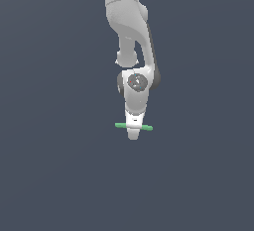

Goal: Pick up the object and move it to a goal position.

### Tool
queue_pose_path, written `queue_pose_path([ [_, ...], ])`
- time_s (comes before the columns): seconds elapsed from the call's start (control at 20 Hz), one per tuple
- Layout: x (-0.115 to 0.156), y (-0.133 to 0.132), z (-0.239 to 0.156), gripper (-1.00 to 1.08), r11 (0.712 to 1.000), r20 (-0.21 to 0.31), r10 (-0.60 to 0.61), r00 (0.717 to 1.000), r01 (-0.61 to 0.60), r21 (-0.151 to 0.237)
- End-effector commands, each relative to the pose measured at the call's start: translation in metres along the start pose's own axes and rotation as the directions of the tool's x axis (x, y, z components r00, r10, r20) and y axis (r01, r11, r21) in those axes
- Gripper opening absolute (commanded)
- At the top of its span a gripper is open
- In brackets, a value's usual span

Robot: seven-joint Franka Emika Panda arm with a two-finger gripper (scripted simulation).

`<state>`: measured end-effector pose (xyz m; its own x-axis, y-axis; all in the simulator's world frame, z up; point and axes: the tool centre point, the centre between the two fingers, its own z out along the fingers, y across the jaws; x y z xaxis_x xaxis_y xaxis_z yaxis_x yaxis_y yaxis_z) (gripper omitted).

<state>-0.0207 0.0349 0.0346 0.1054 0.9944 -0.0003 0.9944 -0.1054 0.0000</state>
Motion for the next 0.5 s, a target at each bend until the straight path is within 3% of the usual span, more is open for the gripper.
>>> queue_pose_path([
  [0.0,0.0,0.0,0.012,1.0,1.0,0.0,-0.001,1.0,0.001,0.0],
  [0.3,0.0,0.0,0.022,1.0,1.0,0.0,-0.002,1.0,0.002,0.0],
  [0.35,0.0,0.0,0.022,-1.0,1.0,0.0,-0.002,1.0,0.002,0.0],
  [0.45,0.0,0.0,0.022,-1.0,1.0,0.0,-0.002,1.0,0.002,0.0],
])
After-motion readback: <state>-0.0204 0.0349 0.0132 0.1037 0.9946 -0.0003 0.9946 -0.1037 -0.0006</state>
